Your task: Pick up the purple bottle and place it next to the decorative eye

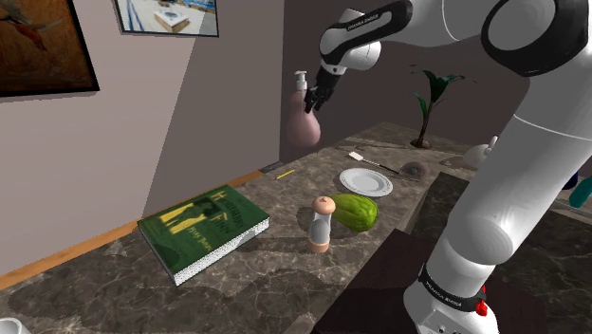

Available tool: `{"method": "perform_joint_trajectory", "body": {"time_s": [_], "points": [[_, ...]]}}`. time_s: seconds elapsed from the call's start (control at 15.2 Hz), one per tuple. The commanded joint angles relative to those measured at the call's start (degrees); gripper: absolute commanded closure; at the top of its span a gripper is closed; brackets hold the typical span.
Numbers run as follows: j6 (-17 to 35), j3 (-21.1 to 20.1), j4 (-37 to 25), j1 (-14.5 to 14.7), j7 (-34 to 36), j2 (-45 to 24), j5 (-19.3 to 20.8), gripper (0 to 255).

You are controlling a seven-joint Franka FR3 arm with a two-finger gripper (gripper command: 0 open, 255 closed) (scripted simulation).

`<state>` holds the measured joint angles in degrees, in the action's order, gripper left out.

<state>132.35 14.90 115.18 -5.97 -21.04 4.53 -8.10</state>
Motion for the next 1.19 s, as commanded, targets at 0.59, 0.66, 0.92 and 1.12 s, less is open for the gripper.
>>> {"method": "perform_joint_trajectory", "body": {"time_s": [0.59,0.66,0.92,1.12], "points": [[-8.31,-0.06,-7.41,-0.12,1.46,1.10,1.16,255],[-9.07,-0.06,-8.18,-0.12,1.56,1.10,1.22,255],[-12.15,-0.05,-11.41,-0.14,1.95,0.95,1.39,255],[-14.48,-0.02,-14.00,-0.16,2.20,0.70,1.46,255]]}}
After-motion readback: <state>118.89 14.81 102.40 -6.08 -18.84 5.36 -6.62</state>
